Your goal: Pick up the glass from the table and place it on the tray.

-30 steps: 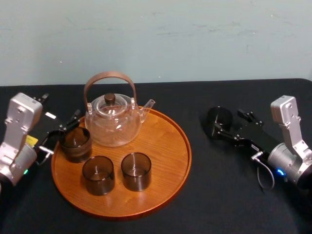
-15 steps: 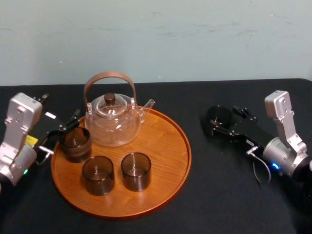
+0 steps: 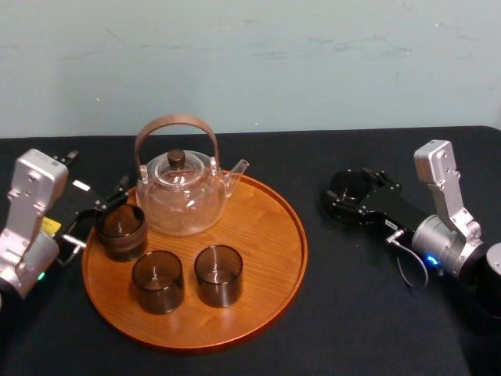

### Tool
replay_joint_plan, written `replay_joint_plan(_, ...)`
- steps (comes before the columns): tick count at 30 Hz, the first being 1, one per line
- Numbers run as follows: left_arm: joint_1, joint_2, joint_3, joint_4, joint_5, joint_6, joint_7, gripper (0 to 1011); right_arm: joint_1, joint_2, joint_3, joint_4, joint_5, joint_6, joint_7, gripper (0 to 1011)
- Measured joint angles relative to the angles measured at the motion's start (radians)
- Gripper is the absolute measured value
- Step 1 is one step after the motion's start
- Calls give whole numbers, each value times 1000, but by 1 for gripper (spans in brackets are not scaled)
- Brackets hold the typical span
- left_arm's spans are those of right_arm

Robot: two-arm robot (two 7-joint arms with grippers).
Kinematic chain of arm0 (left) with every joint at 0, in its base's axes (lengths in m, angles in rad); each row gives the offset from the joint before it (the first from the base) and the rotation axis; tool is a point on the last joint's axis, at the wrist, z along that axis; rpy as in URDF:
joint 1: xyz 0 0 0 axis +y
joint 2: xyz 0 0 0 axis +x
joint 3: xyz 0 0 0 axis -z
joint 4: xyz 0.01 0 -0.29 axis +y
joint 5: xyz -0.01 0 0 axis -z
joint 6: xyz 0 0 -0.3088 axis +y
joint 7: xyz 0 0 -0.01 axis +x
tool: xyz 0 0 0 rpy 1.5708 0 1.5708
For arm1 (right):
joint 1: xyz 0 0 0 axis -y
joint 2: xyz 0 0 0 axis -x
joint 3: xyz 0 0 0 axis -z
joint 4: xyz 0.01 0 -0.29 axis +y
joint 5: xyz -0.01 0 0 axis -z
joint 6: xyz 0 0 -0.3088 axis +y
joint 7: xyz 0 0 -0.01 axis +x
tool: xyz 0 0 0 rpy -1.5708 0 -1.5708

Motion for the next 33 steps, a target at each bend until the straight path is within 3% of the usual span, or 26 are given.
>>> replay_joint_plan(33,0,0,0,0,0,0,0,1001,10,-2,-15,29,0,8,-4,1002)
